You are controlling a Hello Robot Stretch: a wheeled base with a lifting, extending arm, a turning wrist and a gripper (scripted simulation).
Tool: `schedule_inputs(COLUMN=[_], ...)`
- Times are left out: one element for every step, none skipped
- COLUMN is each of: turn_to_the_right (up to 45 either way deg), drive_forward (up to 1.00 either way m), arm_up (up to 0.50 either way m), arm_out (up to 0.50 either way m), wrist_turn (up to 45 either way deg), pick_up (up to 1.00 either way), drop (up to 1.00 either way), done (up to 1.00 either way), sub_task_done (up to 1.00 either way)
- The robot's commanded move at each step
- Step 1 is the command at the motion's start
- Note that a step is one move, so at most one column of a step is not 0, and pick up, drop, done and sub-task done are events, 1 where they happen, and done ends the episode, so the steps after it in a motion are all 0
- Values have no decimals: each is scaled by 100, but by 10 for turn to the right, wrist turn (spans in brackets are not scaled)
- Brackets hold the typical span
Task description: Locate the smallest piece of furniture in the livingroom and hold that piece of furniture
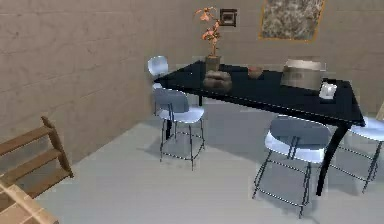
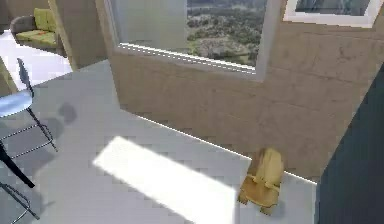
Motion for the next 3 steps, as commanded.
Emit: schedule_inputs(turn_to_the_right=[450,180,0], drive_forward=[0,0,100], arm_up=[0,0,0], arm_out=[0,0,0], wrist_turn=[0,0,0], pick_up=[0,0,0], drop=[0,0,0], done=[0,0,0], sub_task_done=[0,0,0])
